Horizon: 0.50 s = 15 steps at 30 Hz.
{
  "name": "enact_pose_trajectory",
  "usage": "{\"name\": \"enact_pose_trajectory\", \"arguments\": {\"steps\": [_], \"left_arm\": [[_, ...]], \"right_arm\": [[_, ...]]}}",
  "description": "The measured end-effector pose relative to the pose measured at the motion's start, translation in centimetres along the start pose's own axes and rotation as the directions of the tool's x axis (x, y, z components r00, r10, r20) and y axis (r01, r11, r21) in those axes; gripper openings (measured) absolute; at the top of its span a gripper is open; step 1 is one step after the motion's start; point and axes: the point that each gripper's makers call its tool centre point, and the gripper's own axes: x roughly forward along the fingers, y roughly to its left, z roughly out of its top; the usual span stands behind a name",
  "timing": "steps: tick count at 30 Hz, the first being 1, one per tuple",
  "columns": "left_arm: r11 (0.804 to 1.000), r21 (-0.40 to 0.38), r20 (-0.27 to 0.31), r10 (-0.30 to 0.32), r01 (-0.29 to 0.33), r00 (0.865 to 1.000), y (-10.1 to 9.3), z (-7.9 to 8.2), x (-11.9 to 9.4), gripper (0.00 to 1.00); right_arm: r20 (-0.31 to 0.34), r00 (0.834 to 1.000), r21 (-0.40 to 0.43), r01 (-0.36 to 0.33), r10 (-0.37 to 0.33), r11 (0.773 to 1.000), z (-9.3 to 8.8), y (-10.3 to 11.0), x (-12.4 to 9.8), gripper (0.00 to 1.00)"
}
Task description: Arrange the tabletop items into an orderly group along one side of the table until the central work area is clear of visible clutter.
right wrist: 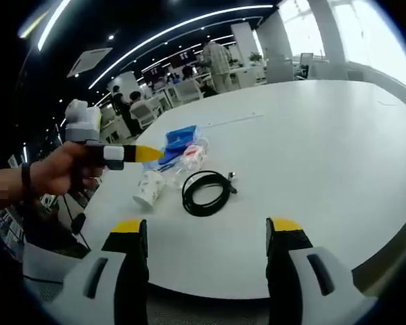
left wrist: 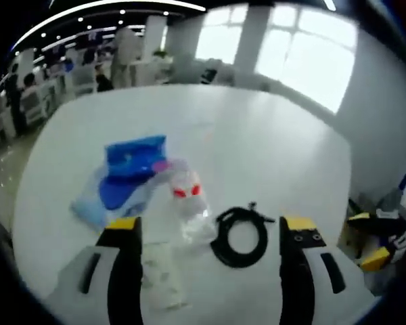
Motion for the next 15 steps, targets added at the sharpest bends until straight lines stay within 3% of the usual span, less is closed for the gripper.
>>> {"name": "enact_pose_trajectory", "arguments": {"steps": [10, 11, 15], "left_arm": [[1.0, -0.012, -0.12, 0.0, -0.002, 0.993, 1.0, 0.2, 5.4, 0.76], [1.0, -0.015, -0.177, -0.003, 0.0, 0.984, 1.2, -0.6, 6.0, 0.74], [0.998, -0.055, -0.208, 0.001, -0.013, 0.978, 1.7, -0.8, 7.5, 0.7]], "right_arm": [[-0.02, 1.0, -0.007, 0.006, -0.007, 1.0, -0.3, -0.2, 0.2, 0.7], [-0.02, 1.0, -0.004, 0.006, -0.006, 1.0, -0.3, -0.2, 0.2, 0.7], [-0.022, 1.0, 0.001, 0.011, -0.011, 1.0, -0.3, -0.4, 0.3, 0.7]]}}
